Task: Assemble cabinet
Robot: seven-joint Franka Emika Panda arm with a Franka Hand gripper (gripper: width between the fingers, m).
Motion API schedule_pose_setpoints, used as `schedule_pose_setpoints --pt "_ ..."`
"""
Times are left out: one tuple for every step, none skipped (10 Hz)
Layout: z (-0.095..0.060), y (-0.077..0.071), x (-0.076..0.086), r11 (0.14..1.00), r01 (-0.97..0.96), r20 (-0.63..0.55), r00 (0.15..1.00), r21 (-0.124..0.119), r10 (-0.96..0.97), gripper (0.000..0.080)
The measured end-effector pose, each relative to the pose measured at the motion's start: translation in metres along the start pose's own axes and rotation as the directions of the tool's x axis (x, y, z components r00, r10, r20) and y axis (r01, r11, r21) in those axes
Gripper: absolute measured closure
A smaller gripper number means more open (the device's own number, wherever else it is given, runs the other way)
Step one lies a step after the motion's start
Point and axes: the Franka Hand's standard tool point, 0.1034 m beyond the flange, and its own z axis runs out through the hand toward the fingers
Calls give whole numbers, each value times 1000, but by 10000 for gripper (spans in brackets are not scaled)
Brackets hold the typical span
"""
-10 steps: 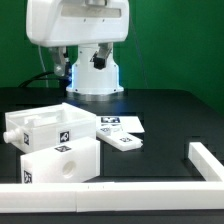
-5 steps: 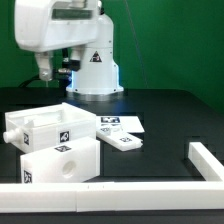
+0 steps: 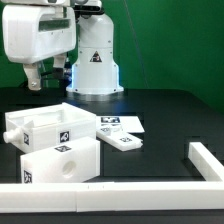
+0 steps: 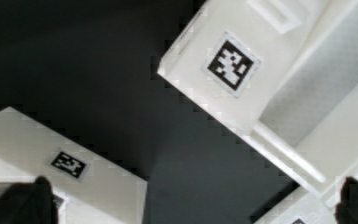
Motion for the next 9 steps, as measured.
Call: schedule_pose_setpoints --pt "9 -8 -12 990 138 -20 990 -1 -138 3" --pt "15 -15 -25 977 213 -31 977 11 -213 3" --pt "18 -19 -33 961 277 -43 960 13 -276 3" --pt "21 -23 -38 960 279 -61 959 13 -277 3" --pt "21 -23 -37 963 270 -59 961 14 -269 3" --pt "21 -23 -37 963 270 -59 961 15 -269 3" --pt "23 -25 -41 946 325 -71 944 11 -323 3" --pt "28 -27 -50 927 376 -94 923 4 -374 3" --pt "29 -27 -58 916 400 -104 911 -6 -399 3"
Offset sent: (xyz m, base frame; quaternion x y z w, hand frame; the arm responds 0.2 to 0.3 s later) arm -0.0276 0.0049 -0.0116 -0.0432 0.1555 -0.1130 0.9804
